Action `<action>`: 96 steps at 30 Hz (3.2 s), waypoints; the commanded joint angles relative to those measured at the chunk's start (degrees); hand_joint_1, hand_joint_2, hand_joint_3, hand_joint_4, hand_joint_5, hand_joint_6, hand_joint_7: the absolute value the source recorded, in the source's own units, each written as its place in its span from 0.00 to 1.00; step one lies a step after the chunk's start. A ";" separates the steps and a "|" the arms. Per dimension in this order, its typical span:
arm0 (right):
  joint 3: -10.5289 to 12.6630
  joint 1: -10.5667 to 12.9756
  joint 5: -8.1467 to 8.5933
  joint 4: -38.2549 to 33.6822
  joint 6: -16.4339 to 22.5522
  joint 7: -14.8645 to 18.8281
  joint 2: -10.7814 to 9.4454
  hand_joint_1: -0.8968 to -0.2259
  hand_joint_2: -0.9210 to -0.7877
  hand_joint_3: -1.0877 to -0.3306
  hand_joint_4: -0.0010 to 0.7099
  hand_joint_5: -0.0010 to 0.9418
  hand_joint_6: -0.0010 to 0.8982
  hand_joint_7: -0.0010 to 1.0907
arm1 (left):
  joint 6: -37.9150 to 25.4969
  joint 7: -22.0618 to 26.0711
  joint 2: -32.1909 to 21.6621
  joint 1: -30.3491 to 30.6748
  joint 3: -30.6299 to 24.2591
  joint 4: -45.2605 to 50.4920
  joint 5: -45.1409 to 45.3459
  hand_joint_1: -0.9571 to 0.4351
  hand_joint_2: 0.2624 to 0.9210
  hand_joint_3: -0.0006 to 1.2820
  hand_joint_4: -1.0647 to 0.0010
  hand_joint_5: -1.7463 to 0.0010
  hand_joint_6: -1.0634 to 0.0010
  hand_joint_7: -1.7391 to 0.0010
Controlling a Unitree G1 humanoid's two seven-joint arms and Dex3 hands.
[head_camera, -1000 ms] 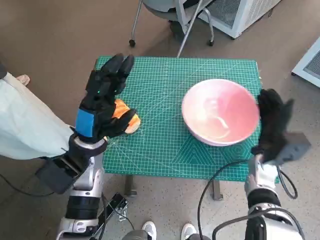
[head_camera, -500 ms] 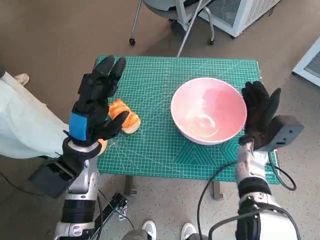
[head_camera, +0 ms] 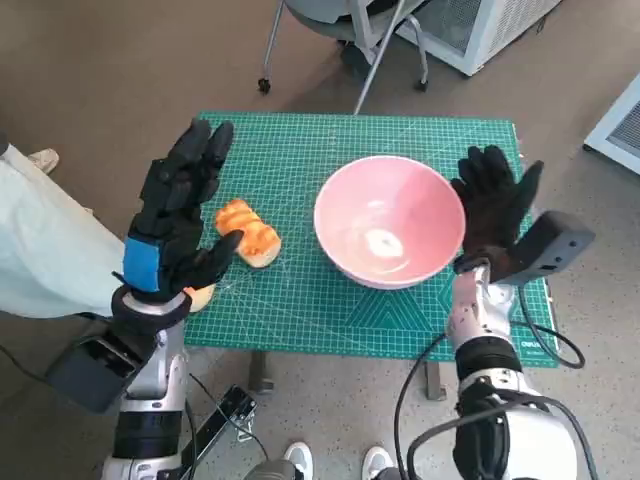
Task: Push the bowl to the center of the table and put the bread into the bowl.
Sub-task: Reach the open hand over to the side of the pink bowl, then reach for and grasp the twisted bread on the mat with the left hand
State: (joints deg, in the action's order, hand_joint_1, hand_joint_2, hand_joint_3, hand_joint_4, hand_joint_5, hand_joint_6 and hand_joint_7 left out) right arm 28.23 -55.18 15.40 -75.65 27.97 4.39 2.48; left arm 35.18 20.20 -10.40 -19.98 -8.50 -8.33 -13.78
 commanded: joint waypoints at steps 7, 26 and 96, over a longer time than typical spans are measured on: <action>-1.06 0.13 -1.40 -0.80 -1.70 0.02 -0.01 0.62 0.00 0.34 0.38 0.01 0.07 0.72 | -1.31 -1.94 -0.92 1.99 -1.04 1.81 1.10 0.30 1.00 0.25 0.72 1.00 0.76 0.86; -3.59 -0.13 -2.40 4.52 16.65 9.19 3.88 0.57 0.00 0.36 0.40 0.03 0.13 0.60 | 1.30 -1.98 -14.91 -6.70 -1.64 -15.04 13.55 0.30 1.00 0.26 0.72 1.00 0.75 0.88; -16.04 11.80 6.41 29.86 34.19 32.80 4.23 0.40 0.00 0.47 0.45 0.00 0.03 0.76 | -16.84 -4.51 -15.16 -40.41 48.26 -62.29 64.72 0.62 0.82 0.01 0.60 0.97 0.49 0.95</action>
State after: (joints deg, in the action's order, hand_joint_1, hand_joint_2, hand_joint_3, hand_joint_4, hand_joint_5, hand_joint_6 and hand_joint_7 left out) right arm 12.41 -44.86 22.15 -45.80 62.69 37.71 6.73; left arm 15.95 17.78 -25.86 -61.74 38.31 -69.17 49.76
